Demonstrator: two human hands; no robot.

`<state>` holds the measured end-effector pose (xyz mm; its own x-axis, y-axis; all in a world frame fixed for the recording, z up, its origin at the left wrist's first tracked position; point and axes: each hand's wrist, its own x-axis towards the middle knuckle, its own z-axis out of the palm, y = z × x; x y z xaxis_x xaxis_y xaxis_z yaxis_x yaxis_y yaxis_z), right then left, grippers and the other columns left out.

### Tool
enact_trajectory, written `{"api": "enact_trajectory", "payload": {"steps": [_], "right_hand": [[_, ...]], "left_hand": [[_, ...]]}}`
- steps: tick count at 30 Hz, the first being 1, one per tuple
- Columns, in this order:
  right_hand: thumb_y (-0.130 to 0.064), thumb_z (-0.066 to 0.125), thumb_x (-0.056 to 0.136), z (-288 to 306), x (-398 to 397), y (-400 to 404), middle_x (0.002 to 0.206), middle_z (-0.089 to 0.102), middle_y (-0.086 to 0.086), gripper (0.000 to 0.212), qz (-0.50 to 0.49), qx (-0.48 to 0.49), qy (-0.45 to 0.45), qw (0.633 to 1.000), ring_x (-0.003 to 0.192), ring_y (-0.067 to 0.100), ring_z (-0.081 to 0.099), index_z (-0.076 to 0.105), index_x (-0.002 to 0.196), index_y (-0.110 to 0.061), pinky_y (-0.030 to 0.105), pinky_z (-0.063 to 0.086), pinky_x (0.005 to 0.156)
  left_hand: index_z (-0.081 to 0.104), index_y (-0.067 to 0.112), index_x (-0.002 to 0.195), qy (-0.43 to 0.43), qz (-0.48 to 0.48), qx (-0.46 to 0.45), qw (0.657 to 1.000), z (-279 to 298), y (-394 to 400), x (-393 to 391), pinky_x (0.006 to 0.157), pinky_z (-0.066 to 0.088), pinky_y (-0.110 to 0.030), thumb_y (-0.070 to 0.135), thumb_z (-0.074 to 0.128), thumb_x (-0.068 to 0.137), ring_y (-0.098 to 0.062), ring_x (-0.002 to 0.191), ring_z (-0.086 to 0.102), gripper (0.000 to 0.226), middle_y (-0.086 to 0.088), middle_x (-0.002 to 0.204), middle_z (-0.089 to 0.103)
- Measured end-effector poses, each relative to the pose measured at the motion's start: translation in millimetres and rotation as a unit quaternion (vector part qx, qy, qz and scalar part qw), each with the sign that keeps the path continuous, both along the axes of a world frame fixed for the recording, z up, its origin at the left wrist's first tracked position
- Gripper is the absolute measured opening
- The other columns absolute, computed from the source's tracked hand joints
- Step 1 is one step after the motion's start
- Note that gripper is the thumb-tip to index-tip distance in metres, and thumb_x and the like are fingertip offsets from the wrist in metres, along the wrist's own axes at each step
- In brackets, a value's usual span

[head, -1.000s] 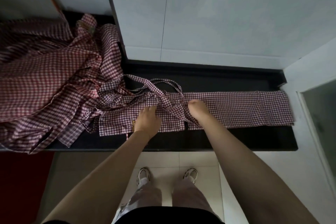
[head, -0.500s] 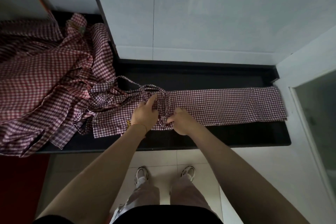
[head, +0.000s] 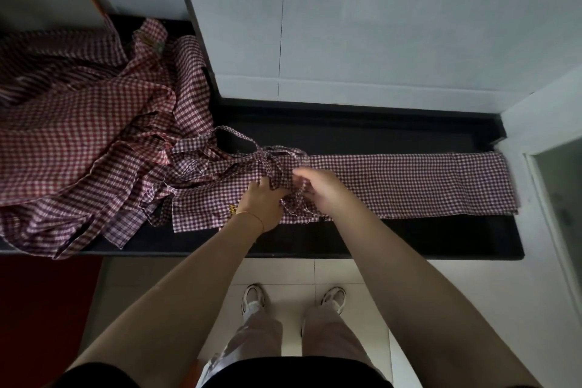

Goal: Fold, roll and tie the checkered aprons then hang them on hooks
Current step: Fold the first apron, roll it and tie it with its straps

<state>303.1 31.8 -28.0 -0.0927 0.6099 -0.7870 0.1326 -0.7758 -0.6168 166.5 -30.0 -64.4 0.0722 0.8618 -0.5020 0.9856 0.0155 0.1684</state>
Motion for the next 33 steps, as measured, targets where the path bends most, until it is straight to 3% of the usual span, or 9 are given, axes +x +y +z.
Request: {"api": "enact_trajectory", "payload": {"steps": [4,8,12,15,17,21,26,30,33], "right_hand": [[-0.012,0.067,0.092,26.5,10.1,13.7,0.094,0.067,0.008,0.023,-0.153,0.016,0.161,0.975,0.09,0.02,0.067,0.066,0.113,-0.001,0.032,0.056,0.087],[-0.01,0.068,0.092,63.3,35.0,32.9,0.074,0.063,0.003,0.012,-0.243,0.097,0.184,0.947,0.065,0.013,0.061,0.065,0.101,-0.003,0.029,0.054,0.069],[-0.009,0.061,0.095,73.4,65.1,39.6,0.102,0.066,0.01,0.034,-0.244,0.226,-0.115,0.936,0.072,0.014,0.066,0.052,0.128,-0.003,0.021,0.051,0.058],[-0.011,0.053,0.1,52.7,88.5,19.8,0.143,0.049,0.018,0.063,-0.07,0.264,-0.42,0.865,0.109,0.025,0.064,0.02,0.154,-0.012,0.026,0.051,0.078],[-0.015,0.049,0.101,28.8,105.4,0.8,0.128,0.057,0.017,0.047,0.146,0.169,-0.51,0.831,0.096,0.021,0.061,0.036,0.147,-0.011,0.031,0.051,0.076],[-0.014,0.057,0.097,10.7,112.4,-29.2,0.096,0.056,0.008,0.029,0.439,-0.122,-0.506,0.733,0.088,0.018,0.058,0.057,0.125,-0.004,0.03,0.048,0.085],[-0.016,0.059,0.095,17.1,80.6,-38.8,0.114,0.064,0.005,0.024,0.55,-0.066,-0.521,0.649,0.085,0.02,0.06,0.062,0.117,-0.007,0.034,0.049,0.083],[-0.021,0.061,0.094,8.4,37.3,-32.5,0.108,0.06,0.005,0.025,0.44,0.219,-0.502,0.711,0.094,0.021,0.06,0.06,0.116,-0.011,0.034,0.051,0.083],[-0.03,0.059,0.096,-2.0,18.9,-36.7,0.11,0.059,0.004,0.028,0.417,0.283,-0.412,0.759,0.1,0.022,0.059,0.057,0.117,-0.012,0.038,0.051,0.088]], "left_hand": [[0.034,0.042,0.147,-0.016,0.019,-0.017,1.0,-3.5,-2.2,0.8,0.109,0.039,-0.048,0.03,0.043,0.096,-0.037,0.132,0.032,0.053,-0.015,0.15,0.026],[0.032,0.043,0.149,-0.027,0.035,-0.029,0.999,-0.6,-2.3,2.2,0.113,0.035,-0.047,0.03,0.043,0.098,-0.037,0.138,0.027,0.054,-0.015,0.155,0.019],[0.031,0.043,0.149,-0.023,0.039,-0.032,0.998,2.5,-2.9,4.4,0.114,0.035,-0.046,0.03,0.042,0.099,-0.037,0.14,0.025,0.053,-0.014,0.158,0.014],[0.031,0.043,0.149,-0.016,0.03,-0.04,0.999,3.7,-2.7,5.3,0.114,0.034,-0.046,0.032,0.042,0.1,-0.037,0.14,0.024,0.052,-0.013,0.159,0.011],[0.03,0.043,0.15,-0.019,0.035,-0.045,0.998,7.6,-3.8,6.0,0.115,0.032,-0.046,0.032,0.041,0.1,-0.037,0.142,0.021,0.052,-0.012,0.16,0.009],[0.033,0.041,0.15,-0.03,0.039,-0.046,0.998,13.7,-4.1,6.3,0.116,0.032,-0.045,0.032,0.043,0.099,-0.038,0.144,0.019,0.052,-0.012,0.161,0.009],[0.04,0.039,0.147,-0.048,0.02,-0.044,0.998,15.4,-1.3,1.2,0.116,0.031,-0.043,0.038,0.044,0.099,-0.036,0.14,0.028,0.048,-0.015,0.158,0.019],[0.057,0.026,0.13,-0.123,0.116,0.024,0.985,17.2,-14.0,-8.5,0.101,0.047,-0.044,0.029,0.048,0.097,-0.029,0.123,0.047,0.035,-0.01,0.14,0.042],[0.065,0.016,0.112,-0.011,0.131,0.116,0.985,25.7,-24.6,-10.4,0.09,0.048,-0.041,0.028,0.045,0.096,-0.027,0.111,0.049,0.028,-0.01,0.127,0.047]]}}
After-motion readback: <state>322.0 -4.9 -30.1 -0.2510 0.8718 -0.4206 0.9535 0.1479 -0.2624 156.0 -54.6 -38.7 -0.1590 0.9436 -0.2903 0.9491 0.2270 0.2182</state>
